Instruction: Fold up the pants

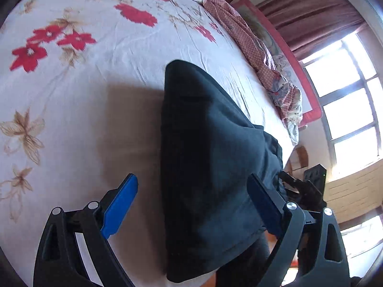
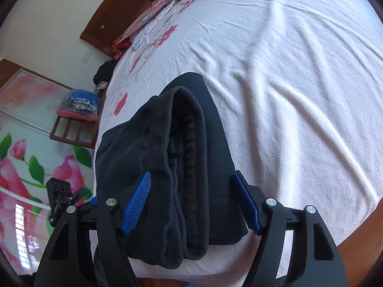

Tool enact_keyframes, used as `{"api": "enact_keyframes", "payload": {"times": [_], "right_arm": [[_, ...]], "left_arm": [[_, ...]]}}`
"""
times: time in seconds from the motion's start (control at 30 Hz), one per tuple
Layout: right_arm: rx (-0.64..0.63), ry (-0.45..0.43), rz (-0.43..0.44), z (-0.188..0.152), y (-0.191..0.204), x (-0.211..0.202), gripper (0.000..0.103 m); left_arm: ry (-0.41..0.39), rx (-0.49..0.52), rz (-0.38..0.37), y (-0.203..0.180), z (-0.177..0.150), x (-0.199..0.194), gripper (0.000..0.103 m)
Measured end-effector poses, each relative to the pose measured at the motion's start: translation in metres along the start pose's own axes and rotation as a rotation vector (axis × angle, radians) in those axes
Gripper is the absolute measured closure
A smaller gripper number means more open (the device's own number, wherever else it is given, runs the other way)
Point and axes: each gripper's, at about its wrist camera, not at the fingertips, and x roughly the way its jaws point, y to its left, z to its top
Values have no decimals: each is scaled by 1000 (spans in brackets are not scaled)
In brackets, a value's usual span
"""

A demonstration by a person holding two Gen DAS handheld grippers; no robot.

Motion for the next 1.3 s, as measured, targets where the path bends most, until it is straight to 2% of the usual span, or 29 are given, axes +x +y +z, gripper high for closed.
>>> {"api": "enact_keyframes", "payload": {"times": [0.13, 0.23, 0.33, 0.37, 0.4, 0.43, 0.47, 0.5, 0.53, 0.57, 0.63, 0.7, 0.8, 1.0, 1.13, 1.3], "right_arm": [[6, 27, 45, -1, -3, 3, 31], [33, 28, 106, -3, -10, 2, 28], [19, 29, 107, -6, -13, 3, 28], [-14, 28, 85, -7, -10, 4, 29], [-44, 27, 64, -9, -6, 4, 44], [-55, 34, 46, -9, -3, 5, 54], [-45, 34, 46, -9, -2, 4, 67], [-43, 27, 53, -8, 0, 1, 75], [-58, 20, 45, -9, 5, -3, 77], [-72, 14, 35, -10, 11, -8, 79], [-101, 7, 4, -10, 22, -12, 80], [-120, -3, -28, -6, 33, -17, 81], [-178, -25, -47, 5, 56, -29, 82], [-303, -42, -42, 40, 106, -33, 82], [-359, -48, -3, 67, 142, -5, 83], [-386, -18, 42, 98, 178, 61, 85]], "left_arm": [[51, -49, -60, 5, -8, 18, 11], [49, -120, -158, 14, -13, 24, 10], [69, -122, -211, 11, -14, 28, 10], [83, -114, -210, 7, -15, 32, 10], [91, -102, -192, 4, -16, 36, 11], [98, -90, -188, 1, -16, 41, 18], [104, -92, -179, -1, -18, 44, 34], [105, -109, -157, 0, -16, 45, 47], [100, -129, -162, 3, -16, 45, 63], [88, -140, -173, 5, -17, 42, 74], [78, -138, -167, 3, -18, 41, 78], [51, -136, -160, -3, -17, 37, 81], [8, -144, -199, -11, -13, 28, 83], [-71, -109, -250, -27, 11, -8, 83], [-149, -74, -221, -18, 38, -49, 83], [-243, -59, -122, 2, 75, -88, 82]]}}
